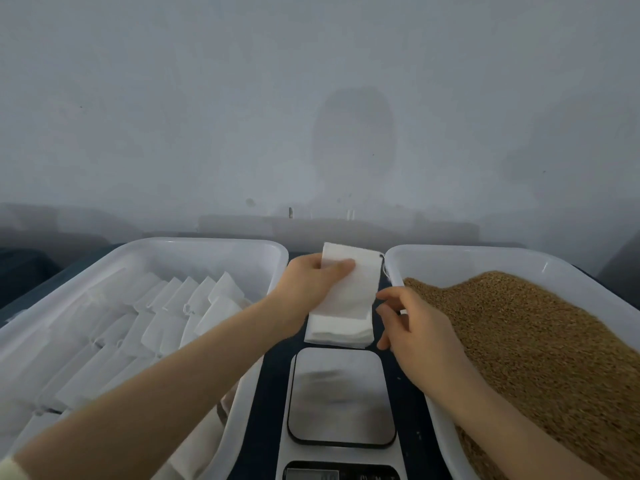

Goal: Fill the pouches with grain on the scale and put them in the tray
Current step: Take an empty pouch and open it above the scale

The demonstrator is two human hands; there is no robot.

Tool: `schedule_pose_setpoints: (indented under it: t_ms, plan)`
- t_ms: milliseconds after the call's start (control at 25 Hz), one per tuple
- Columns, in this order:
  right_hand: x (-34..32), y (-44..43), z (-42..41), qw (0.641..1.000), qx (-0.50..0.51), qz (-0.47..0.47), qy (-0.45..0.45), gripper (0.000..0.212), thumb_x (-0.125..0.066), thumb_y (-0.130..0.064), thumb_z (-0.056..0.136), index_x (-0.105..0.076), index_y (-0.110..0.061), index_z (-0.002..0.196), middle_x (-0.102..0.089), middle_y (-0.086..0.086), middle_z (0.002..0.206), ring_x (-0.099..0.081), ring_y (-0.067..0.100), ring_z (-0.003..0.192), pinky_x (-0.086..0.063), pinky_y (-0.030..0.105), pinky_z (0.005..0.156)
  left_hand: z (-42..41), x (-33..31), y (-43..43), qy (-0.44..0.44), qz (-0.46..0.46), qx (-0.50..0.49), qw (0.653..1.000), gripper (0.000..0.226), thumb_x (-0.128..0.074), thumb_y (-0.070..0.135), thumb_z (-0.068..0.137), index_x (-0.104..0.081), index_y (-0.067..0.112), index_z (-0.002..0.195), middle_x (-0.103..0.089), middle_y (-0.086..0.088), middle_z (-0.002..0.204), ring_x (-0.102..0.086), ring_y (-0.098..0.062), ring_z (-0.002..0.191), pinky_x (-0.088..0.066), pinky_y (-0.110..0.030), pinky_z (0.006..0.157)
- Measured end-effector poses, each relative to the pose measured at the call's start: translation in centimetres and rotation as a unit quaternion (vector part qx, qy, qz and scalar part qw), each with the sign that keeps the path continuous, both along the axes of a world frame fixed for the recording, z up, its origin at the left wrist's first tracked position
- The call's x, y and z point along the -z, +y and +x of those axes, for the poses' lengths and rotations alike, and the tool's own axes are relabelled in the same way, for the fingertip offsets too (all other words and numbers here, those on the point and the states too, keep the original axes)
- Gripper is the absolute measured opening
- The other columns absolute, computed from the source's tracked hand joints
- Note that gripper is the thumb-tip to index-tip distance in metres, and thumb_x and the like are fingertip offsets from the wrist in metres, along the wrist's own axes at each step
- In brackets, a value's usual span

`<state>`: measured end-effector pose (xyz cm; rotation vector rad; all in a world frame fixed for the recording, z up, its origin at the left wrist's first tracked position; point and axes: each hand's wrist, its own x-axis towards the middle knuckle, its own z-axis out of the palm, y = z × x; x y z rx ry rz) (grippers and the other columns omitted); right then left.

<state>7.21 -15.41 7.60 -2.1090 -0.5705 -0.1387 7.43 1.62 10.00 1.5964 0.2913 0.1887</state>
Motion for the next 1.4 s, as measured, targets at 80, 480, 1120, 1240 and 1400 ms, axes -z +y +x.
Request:
schedule_pose_setpoints:
  t_ms: [80,480,1120,1240,1400]
  plan:
    - [-0.2,0.1,-0.2,0.999,0.003,0.042,0.009,0.019,-0.049,-0.024,0.097,-0.054,-0.023,0.115,-0.063,-0.008,0.077,-0.060,-0.004,0.059,-0.041,0.009,0.047,-2.3,0.5,-0.2,0.019,0.029,0.018,0.999,0.027,-0.069,0.034,0.085,-0.070,0.015,0.104,-0.073,-0.004,0.098,-0.070,-0.022,0.092,-0.056,-0.034,0.079]
    - [-0.6,-0.2,-0.8,0.999,-0.006,0.048,0.009,0.013,-0.054,-0.027,0.094,-0.067,-0.028,0.094,-0.061,-0.014,0.061,-0.059,0.000,0.061,-0.046,0.013,0.058,-6.1,1.3,0.1,0.069,0.087,0.180,0.977,0.050,-0.044,0.060,0.083,-0.069,0.024,0.108,-0.072,0.005,0.105,-0.067,-0.010,0.100,-0.054,-0.025,0.087]
    - [-0.2,0.4,-1.1,0.999,0.026,0.010,-0.029,0.015,-0.058,-0.027,0.091,-0.061,-0.020,0.078,-0.059,-0.005,0.063,-0.054,0.005,0.054,-0.041,0.015,0.054,-6.1,1.1,0.4,0.110,0.161,0.261,0.945,0.006,-0.070,0.021,0.086,-0.072,0.026,0.082,-0.067,0.015,0.074,-0.060,-0.002,0.069,-0.048,-0.018,0.073]
    - [-0.3,0.5,-1.1,0.997,0.064,0.035,-0.034,0.010,-0.060,-0.024,0.090,-0.053,-0.021,0.085,-0.060,-0.006,0.077,-0.057,0.010,0.064,-0.045,0.021,0.059,-6.1,1.0,0.7,0.121,0.116,0.254,0.953,0.020,-0.067,0.028,0.088,-0.072,0.028,0.069,-0.064,0.014,0.065,-0.059,-0.002,0.061,-0.049,-0.019,0.069]
    - [-0.7,0.3,-1.8,0.998,0.021,0.030,-0.049,0.006,-0.061,-0.022,0.089,-0.055,-0.023,0.087,-0.061,-0.007,0.077,-0.060,0.006,0.070,-0.045,0.014,0.062,-5.7,1.2,1.3,0.124,-0.014,0.188,0.974,0.015,-0.067,0.024,0.088,-0.073,0.011,0.090,-0.072,-0.001,0.079,-0.065,-0.009,0.063,-0.052,-0.021,0.064]
